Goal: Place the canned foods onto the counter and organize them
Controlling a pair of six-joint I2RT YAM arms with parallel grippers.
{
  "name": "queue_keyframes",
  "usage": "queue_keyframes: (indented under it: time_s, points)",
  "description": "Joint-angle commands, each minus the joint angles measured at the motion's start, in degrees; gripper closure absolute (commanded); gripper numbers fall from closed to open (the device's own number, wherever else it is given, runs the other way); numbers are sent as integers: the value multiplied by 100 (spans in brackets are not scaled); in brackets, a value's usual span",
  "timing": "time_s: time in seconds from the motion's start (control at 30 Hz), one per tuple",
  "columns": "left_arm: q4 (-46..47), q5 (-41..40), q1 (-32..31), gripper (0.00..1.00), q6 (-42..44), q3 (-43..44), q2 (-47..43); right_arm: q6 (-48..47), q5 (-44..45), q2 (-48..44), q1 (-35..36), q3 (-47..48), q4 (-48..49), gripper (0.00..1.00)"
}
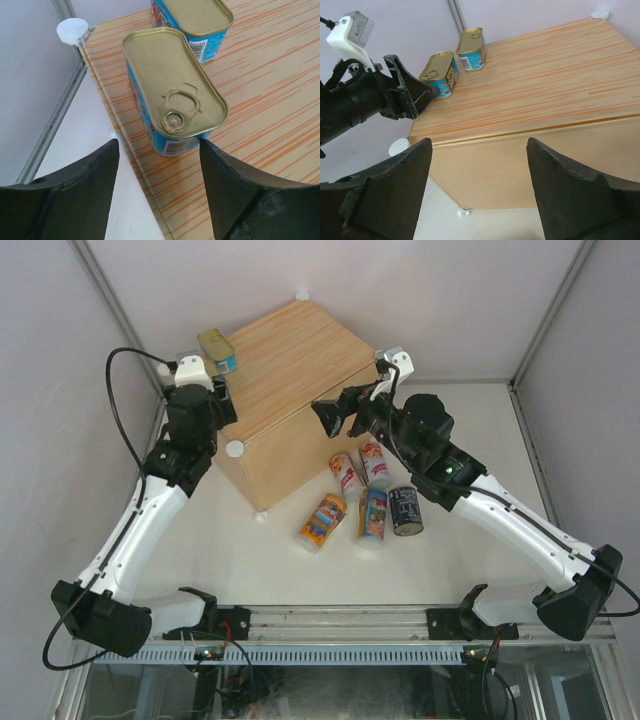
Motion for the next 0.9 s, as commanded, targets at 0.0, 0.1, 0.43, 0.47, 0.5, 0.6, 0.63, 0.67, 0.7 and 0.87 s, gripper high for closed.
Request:
queue_keyframes:
  time_s: [0.0, 0.1, 0.43, 0.47, 0.5, 0.6, 0.63, 0.67, 0.7, 0.87]
  points:
    - [296, -115, 52, 32, -137, 271, 135, 61, -54, 29, -32, 11, 337, 24]
    - [317, -226, 53, 33, -179, 315, 215, 51, -69, 47, -33, 11, 338, 24]
    - [479, -306, 237, 34, -199, 372, 333, 55, -115, 149, -68, 23, 387, 24]
    - [500, -287, 276, 34, -201, 373, 344, 56, -113, 161, -69, 25, 396, 24]
    - [520, -256, 303, 34, -202, 377, 353, 59, -115, 175, -72, 28, 404, 24]
    - [582, -147, 391, 34, -202, 399, 410, 65, -124, 231, -84, 52, 416, 24]
    - [592, -115, 425, 34, -200, 414, 432, 68, -129, 252, -85, 55, 419, 24]
    - [609, -89, 455, 34, -202, 438, 453, 75, -130, 265, -93, 60, 428, 24]
    - [626, -68, 475, 34, -202, 453, 479, 82, -133, 283, -94, 63, 443, 24]
    - [664, 19, 587, 34, -183, 607, 647, 102, -159, 361, -125, 64, 478, 24]
